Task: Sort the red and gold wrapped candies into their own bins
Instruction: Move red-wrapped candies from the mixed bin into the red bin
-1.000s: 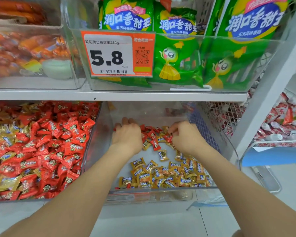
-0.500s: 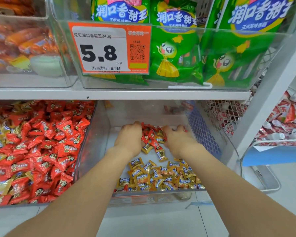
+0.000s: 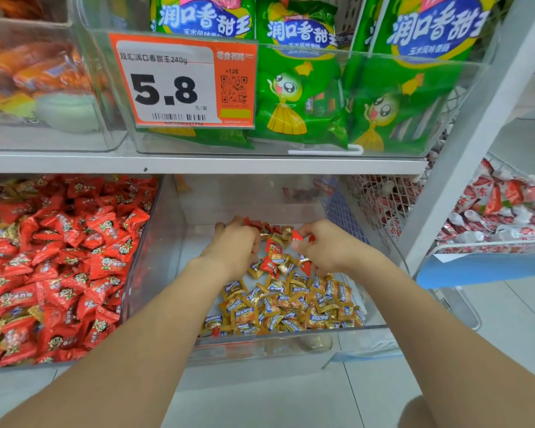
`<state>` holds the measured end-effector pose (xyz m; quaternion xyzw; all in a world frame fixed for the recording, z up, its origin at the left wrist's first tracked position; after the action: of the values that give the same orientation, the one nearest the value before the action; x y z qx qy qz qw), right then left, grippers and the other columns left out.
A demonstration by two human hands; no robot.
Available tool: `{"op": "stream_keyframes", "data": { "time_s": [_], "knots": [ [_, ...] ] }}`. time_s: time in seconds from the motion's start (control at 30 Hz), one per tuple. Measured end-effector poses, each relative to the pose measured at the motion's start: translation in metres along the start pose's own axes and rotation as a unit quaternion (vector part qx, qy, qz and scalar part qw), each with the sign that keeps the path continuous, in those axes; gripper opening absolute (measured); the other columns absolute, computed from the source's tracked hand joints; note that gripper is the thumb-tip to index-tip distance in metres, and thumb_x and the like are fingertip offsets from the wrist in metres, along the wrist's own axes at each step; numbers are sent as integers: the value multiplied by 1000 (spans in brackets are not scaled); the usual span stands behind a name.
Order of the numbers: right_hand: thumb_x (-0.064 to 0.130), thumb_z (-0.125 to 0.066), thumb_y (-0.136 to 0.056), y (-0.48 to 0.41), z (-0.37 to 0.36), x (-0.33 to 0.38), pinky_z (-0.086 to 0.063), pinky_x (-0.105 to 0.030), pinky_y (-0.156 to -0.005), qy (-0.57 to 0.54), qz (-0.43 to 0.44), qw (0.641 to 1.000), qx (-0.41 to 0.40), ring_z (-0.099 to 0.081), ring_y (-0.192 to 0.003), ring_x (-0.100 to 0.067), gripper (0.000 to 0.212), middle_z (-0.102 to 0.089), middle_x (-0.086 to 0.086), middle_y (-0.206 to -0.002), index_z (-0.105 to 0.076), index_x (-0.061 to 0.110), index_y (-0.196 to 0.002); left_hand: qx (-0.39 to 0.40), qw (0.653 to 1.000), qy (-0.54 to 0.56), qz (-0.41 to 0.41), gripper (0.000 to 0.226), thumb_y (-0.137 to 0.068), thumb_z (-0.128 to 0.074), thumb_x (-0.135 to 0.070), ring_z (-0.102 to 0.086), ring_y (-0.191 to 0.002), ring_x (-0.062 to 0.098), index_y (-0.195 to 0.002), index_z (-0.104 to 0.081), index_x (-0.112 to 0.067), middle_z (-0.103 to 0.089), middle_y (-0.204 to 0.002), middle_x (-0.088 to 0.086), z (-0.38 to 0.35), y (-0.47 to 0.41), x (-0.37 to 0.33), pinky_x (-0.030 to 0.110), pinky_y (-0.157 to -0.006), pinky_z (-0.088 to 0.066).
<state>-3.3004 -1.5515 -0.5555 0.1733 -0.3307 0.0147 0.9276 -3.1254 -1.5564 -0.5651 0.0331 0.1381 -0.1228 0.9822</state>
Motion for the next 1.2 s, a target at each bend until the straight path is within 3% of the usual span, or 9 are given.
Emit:
{"op": "stream_keyframes", "data": {
  "time_s": [0.13,0.3,0.43,0.53,0.67,0.83,0.93,1.03,1.2],
  "knots": [
    [35,-56,-109,1,8,0,-46,-37,-58,-16,4,999,-33,-50,-61,-23,37,-44,-3,-68,-57,8,-133,4,999,43,10,27,-86,-71,4,-55,-92,21,-87,-64,-22,-54,-105,0,3,5,0,29,-78,-40],
    [51,-57,-105,8,-2,13,-44,-30,-56,19,39,998,-39,-49,-47,-17,55,-49,-3,-70,-66,-1,-119,12,997,70,20,26,-91,-64,4,-58,-96,24,-88,-59,-21,-61,-108,5,11,15,4,32,-77,-46],
    [58,-63,-99,8,-2,19,-44,-29,-52,5,51,997,-50,-52,-47,-21,68,-47,-8,-57,-69,-9,-100,33,996,83,27,23,-95,-57,0,-52,-72,18,-108,-55,-20,-55,-93,2,23,29,4,29,-55,-36],
    [60,-81,-84,9,-4,13,-47,-25,-47,-46,37,998,-26,-57,-49,-17,63,-66,-1,-59,-71,-1,-94,61,997,24,52,37,-96,-58,0,-62,-97,28,-125,-61,-23,-59,-113,3,20,39,12,30,-72,-49],
    [70,-90,-63,15,-11,8,-49,-31,-57,-51,29,998,14,-58,-59,-16,72,-77,-8,-77,-78,3,-85,54,993,-23,106,28,-92,-64,1,-61,-110,34,-115,-71,-15,-59,-123,12,18,52,29,33,-86,-51],
    [34,-87,-87,18,-6,4,-53,-26,-55,6,27,1000,-6,-61,-50,-4,26,-70,0,-64,-78,10,-88,86,988,45,122,40,-86,-78,-2,-61,-116,35,-121,-64,-16,-48,-131,11,3,61,33,39,-93,-58],
    [13,-63,-103,19,-5,5,-52,-23,-53,9,25,1000,-9,-63,-55,-6,7,-69,-3,-76,-68,10,-103,86,989,18,115,38,-89,-72,0,-60,-114,32,-122,-62,-17,-50,-124,11,4,60,29,36,-88,-56],
    [12,-43,-109,20,-2,7,-54,-31,-51,34,28,999,-8,-68,-64,-19,24,-69,-11,-80,-67,16,-107,95,989,13,112,34,-90,-59,4,-58,-107,29,-114,-59,-21,-48,-111,5,4,60,25,32,-78,-48],
    [15,-45,-111,26,0,22,-56,-28,-53,65,78,995,-4,-70,-63,-21,26,-70,-7,-83,-69,6,-115,80,990,74,88,39,-88,-45,7,-51,-111,30,-106,-50,-27,-48,-115,5,12,50,13,41,-92,-52]
  ]
}}
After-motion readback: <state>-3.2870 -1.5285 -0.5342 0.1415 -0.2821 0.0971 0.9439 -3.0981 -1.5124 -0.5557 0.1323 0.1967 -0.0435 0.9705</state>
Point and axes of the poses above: each hand's wrist, its own y-axis away from the middle knuckle, its own z-axis out of the back of the hand, x = y × z, the point moved 9 cm from there along -y, towards the middle knuckle
